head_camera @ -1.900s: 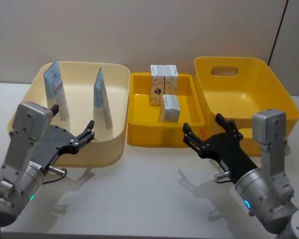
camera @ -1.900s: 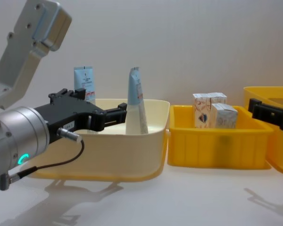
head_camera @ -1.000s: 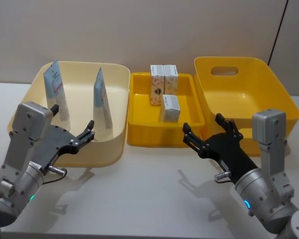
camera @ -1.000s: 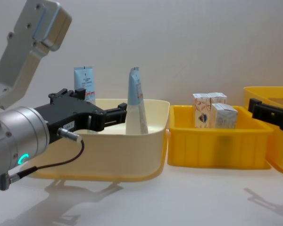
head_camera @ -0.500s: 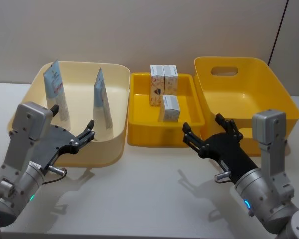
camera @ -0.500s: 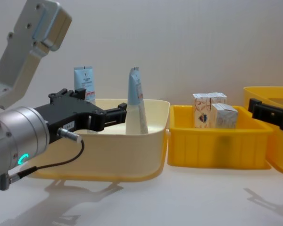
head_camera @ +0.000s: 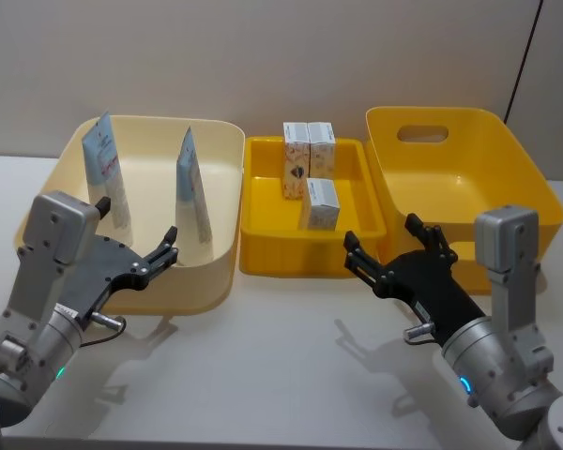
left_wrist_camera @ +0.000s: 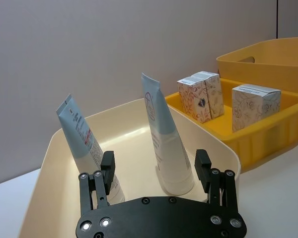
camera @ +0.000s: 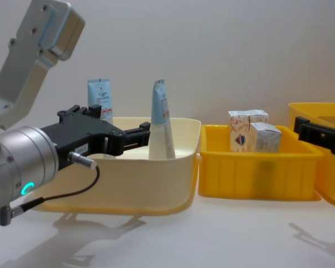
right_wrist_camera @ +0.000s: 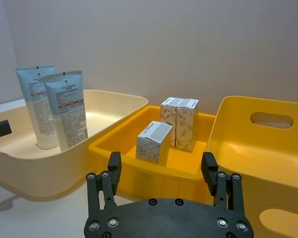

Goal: Bimanual collaborative sorting of washing and personal care products

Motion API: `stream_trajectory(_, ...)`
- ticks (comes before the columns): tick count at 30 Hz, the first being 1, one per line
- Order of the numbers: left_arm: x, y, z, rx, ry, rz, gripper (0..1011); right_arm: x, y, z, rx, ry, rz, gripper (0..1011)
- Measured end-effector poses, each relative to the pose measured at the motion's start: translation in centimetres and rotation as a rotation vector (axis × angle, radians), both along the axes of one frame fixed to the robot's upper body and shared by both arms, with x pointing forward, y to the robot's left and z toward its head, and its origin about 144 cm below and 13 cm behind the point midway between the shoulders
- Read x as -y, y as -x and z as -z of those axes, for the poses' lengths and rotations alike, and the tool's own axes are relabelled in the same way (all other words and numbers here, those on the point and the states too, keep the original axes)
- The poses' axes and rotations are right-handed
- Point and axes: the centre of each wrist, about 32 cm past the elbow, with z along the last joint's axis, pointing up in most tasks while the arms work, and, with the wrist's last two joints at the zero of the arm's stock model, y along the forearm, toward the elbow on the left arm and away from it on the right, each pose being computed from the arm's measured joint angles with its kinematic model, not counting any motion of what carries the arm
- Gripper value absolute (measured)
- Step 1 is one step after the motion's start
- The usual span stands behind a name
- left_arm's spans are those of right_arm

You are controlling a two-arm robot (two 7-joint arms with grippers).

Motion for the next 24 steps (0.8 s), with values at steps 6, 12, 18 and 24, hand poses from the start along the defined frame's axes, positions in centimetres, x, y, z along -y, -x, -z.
stream_trajectory(6,0.0,0.0,0.0,0.000,0.000,0.000,1003,-0.4,0.1,-0.2,-0.005,-0.005,-0.005,1001)
stream_trajectory(12,0.0,0.0,0.0,0.000,0.000,0.000,1003,-1.6,0.3,-0.9,-0.028,-0.014,-0.020,1001)
stream_trajectory(18,0.0,0.0,0.0,0.000,0.000,0.000,1003,-3.0,0.3,-1.9,-0.074,-0.020,-0.029,1001)
stream_trajectory(24,0.0,0.0,0.0,0.000,0.000,0.000,1003,-4.1,0.0,-2.9,-0.116,-0.009,-0.020,1001)
